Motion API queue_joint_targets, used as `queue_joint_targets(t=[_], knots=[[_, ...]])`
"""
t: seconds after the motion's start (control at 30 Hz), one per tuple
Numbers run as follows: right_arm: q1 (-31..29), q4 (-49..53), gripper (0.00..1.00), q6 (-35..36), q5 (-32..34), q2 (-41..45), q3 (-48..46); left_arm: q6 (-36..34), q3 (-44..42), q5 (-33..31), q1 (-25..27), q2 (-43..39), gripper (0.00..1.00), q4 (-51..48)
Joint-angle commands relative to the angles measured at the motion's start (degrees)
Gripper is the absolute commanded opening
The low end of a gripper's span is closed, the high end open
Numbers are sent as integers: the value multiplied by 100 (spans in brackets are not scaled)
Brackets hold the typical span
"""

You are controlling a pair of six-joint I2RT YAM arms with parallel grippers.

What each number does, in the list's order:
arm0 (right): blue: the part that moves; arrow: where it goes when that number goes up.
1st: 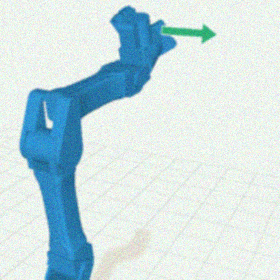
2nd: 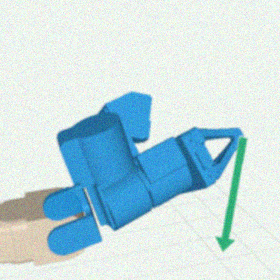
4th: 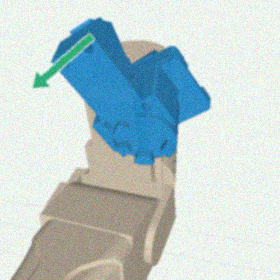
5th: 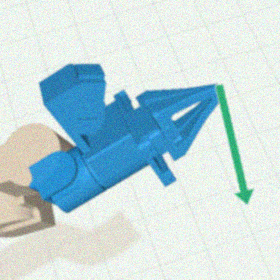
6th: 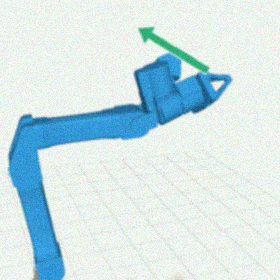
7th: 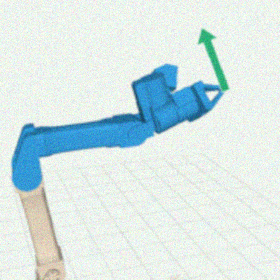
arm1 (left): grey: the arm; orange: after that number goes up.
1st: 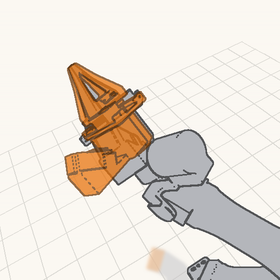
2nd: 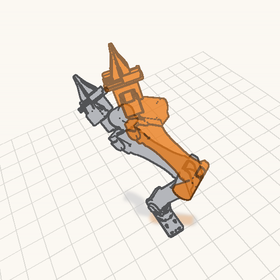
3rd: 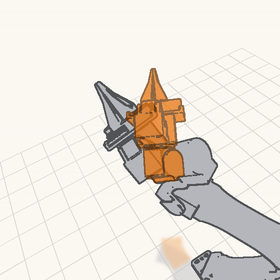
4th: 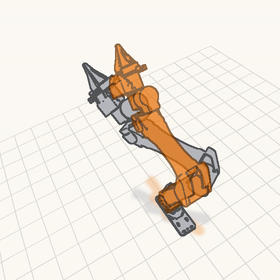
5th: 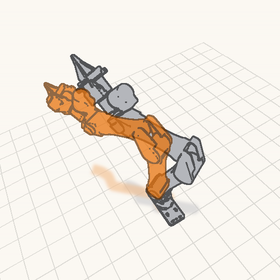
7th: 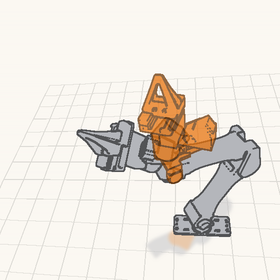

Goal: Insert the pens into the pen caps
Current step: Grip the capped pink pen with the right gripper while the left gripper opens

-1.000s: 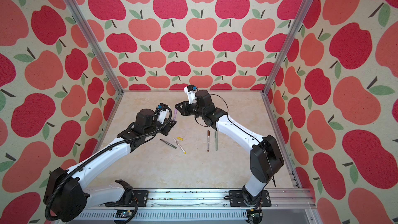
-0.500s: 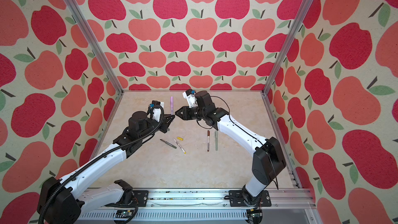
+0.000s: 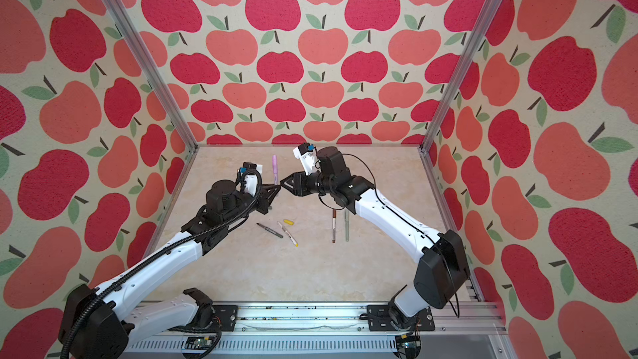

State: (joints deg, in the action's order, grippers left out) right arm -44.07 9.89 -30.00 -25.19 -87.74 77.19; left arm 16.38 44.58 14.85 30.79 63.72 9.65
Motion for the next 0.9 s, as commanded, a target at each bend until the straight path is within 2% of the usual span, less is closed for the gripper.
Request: queue_joint_targets(t=[0.0,0.53,0.77,0.87], knots=[[-70,-221,38,213,-56,80,-72,124,29,55,27,-115,0,-30],[-188,-289,37,293,-91,-474,448,163,33,175,32,-281,0,-209],[-214,-312,35,275,-82,-564,576,161,25,254,30,-238,0,-200],[-216,-295,30,278,-74,-587,613,172,8,247,28,-240,0,-174]])
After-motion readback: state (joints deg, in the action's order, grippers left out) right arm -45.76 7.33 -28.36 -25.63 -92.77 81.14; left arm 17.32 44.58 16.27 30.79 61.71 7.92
